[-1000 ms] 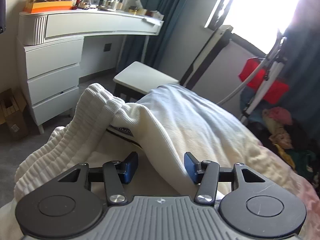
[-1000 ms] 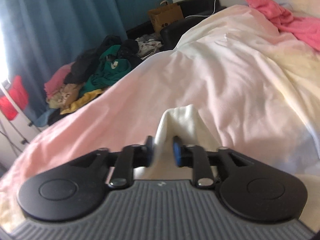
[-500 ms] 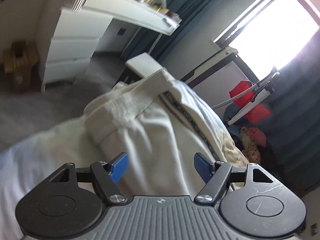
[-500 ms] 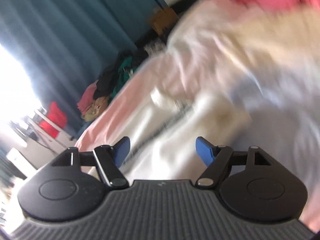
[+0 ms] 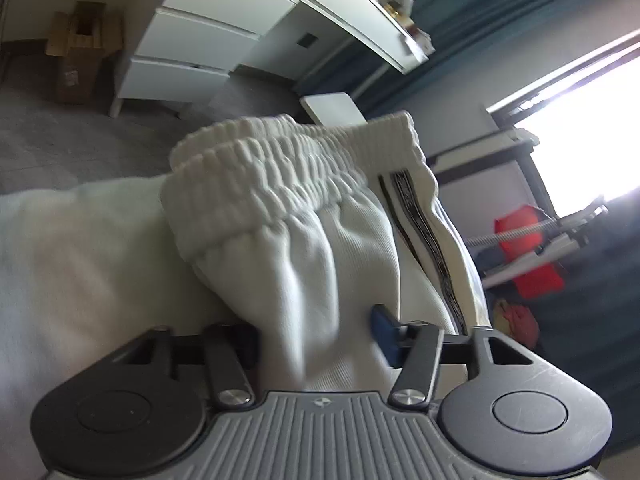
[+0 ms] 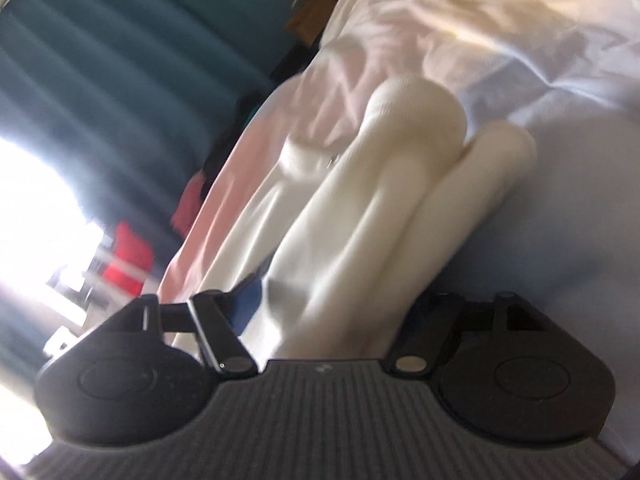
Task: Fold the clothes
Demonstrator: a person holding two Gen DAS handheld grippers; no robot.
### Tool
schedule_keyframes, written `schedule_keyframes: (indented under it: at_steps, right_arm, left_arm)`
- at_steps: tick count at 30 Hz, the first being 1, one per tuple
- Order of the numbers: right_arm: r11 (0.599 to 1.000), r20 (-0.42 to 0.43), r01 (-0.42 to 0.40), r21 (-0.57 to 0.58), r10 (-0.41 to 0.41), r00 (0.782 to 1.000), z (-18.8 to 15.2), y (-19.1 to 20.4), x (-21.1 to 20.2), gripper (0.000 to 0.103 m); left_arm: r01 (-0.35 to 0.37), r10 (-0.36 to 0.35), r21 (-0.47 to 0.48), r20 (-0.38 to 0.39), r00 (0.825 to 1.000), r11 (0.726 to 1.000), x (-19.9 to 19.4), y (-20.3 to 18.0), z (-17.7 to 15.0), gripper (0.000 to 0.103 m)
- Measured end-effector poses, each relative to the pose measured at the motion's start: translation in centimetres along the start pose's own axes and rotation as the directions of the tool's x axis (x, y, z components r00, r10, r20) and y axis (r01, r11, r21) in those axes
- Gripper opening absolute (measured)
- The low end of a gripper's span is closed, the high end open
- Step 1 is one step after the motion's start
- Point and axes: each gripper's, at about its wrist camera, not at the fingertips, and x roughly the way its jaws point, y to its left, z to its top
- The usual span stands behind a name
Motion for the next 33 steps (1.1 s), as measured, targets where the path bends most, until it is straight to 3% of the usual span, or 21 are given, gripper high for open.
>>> schedule_keyframes:
  at_steps: [1,3,6,14,18,25,28,33]
  right_arm:
    - [1.0,0.017,0.012,0.013,-0.012,1.0,0.2,0.0,0.4,0.042]
    - [0.999,0.05,0.035,0.038,-0.037,0.998,0.6,0.1,1.3,0.023]
    - [0.999,0.062,0.031,0.021,-0.032,0.998,1.4,0.6,1.0,0.015]
    - [0.999,0.053,-0.036,-0.02,0.037,0.998,3.4,1.7,-5.2,0.012]
    - [0.999,0.039,-0.036,0.011,0.036,0.999,3.8,0.1,-9.4,0.012]
    - [0.999,0.017,-0.02,0.048,0.019,1.0,2.9,-4.3,-16.9,0.012]
    - [0.998,-0.009,-0.021,0.06,0.021,1.0,2.7,-6.1,-17.6,0.012]
    - [0.98,-0.093,0.064,0.186,-0.047,0.995,1.2,-9.7,-16.8,0.012]
  left_arm:
    - [-0.011,0.011,0.0,0.007,1.0,1.0,0.1,0.0,0.3,0.027]
    - [-0.005,0.005,0.028,0.006,1.0,1.0,-0.4,-0.4,0.9,0.019]
    - [0.009,-0.01,0.103,0.009,1.0,0.995,-2.1,-1.3,2.1,0.012]
    - [0.057,-0.065,0.167,0.045,0.997,0.984,-10.8,-3.0,4.5,0.01]
    - [0.045,-0.048,0.152,0.015,0.999,0.987,-16.4,-0.1,4.8,0.01]
    - [0.027,-0.012,0.237,-0.064,0.998,0.971,-23.4,7.7,3.0,0.011]
    - [-0.009,0.026,0.299,-0.054,0.998,0.954,-23.0,10.3,1.1,0.012]
    - [-0.064,0.089,0.325,-0.064,0.994,0.944,-21.4,12.6,-0.9,0.017]
